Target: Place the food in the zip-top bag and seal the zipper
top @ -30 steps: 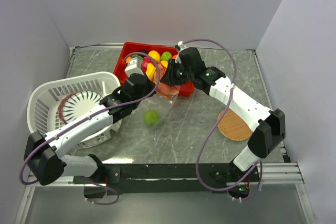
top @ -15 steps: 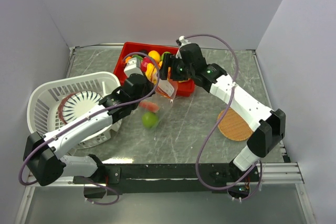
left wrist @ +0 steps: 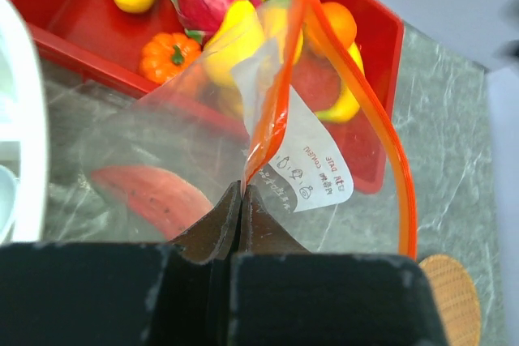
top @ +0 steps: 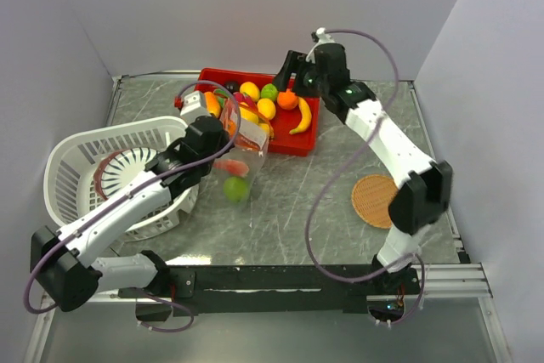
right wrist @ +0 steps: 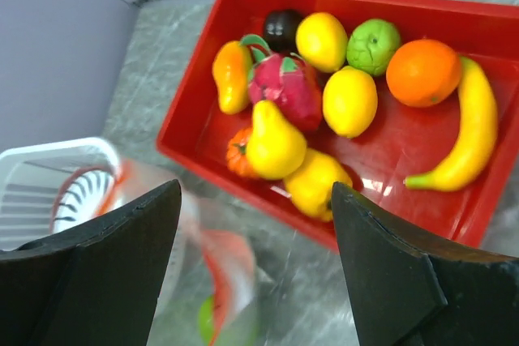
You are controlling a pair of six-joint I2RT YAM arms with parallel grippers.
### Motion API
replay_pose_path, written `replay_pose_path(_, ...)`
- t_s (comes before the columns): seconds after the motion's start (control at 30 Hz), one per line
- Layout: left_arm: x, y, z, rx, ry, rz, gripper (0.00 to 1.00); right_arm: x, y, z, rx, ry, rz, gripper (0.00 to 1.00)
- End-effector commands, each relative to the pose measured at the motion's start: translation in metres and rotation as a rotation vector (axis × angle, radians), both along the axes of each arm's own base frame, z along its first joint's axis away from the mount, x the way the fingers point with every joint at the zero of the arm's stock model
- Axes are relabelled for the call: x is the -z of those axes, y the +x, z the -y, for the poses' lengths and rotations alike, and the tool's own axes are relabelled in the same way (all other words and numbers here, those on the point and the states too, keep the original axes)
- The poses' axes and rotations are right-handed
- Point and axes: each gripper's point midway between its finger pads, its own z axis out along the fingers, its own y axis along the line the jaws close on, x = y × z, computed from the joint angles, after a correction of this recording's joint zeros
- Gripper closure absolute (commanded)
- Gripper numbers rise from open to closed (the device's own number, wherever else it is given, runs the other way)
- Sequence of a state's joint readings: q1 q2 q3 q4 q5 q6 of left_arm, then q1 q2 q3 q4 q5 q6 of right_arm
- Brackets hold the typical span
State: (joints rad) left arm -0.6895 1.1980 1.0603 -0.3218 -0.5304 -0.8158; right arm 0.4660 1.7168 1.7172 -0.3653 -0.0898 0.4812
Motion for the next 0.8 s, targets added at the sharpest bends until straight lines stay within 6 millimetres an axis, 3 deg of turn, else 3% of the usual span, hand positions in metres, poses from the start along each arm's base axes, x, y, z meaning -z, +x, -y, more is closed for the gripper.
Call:
replay_pose_path(0.0, -0.024, -0.009, -0.024, -0.091, -0.053, 0.062, 0.99, 0.022, 0.027, -0.04, -0.13, 0.041, -0.011, 0.17)
replay_pose_path(0.03, -0.025, -0.01, -0.026, -0.092, -0.048, 0.064, 0.99, 0.042, 0.035, -0.048, -0.151, 0.033, -0.047, 0.15)
replay_pose_path(0.1, -0.029, -0.015, -0.03, -0.092, -0.048, 0.069, 0.99, 0.043, 0.046, -0.059, -0.175, 0.047, -0.035, 0.14)
replay_pose_path(0.13, -0.027, -0.017, -0.031, -0.09, -0.036, 0.058, 0.99, 0.065, 0.056, -0.064, -0.177, 0.04, -0.062, 0.09)
replay_pose_path(0.2, -0.029, -0.021, -0.034, -0.089, -0.037, 0.056, 0.99, 0.069, 0.063, -0.074, -0.209, 0.049, -0.061, 0.06)
replay_pose_path(0.23, -0.028, -0.024, -0.037, -0.092, -0.034, 0.049, 0.99, 0.088, 0.068, -0.079, -0.222, 0.042, -0.084, 0.05)
replay_pose_path(0.33, -0.034, -0.03, -0.041, -0.086, -0.046, 0.061, 0.99, 0.096, 0.073, -0.087, -0.232, 0.064, -0.076, 0.0)
replay_pose_path(0.57, -0.035, -0.036, -0.047, -0.087, -0.038, 0.059, 0.99, 0.125, 0.06, -0.12, -0.281, 0.034, -0.106, 0.0)
replay_pose_path(0.77, -0.032, -0.037, -0.047, -0.083, -0.023, 0.05, 0.99, 0.149, 0.065, -0.121, -0.23, -0.037, -0.14, 0.0)
